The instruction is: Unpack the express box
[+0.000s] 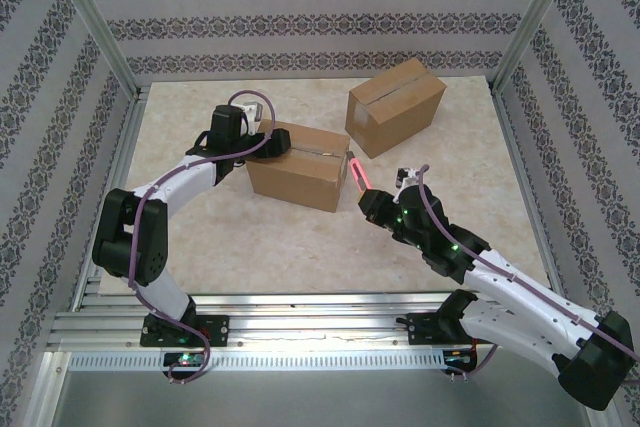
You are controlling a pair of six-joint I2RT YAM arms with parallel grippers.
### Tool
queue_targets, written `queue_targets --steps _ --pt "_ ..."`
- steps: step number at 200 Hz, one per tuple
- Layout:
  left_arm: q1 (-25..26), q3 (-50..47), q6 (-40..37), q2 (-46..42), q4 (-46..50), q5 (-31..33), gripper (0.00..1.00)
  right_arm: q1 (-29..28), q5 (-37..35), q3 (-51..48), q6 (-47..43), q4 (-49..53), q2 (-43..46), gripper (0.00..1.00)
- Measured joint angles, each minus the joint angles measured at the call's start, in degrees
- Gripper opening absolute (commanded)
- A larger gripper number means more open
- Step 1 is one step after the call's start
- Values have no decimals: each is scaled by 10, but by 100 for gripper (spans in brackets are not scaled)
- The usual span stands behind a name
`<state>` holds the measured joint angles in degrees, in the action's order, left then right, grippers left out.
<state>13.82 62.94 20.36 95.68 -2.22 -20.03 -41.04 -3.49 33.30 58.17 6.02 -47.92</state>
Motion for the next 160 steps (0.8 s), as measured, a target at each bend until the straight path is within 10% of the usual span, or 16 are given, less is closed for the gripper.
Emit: queue_targets --steps 160 --pt "0 4 0 4 0 4 96 0 -4 1 0 -3 -8 0"
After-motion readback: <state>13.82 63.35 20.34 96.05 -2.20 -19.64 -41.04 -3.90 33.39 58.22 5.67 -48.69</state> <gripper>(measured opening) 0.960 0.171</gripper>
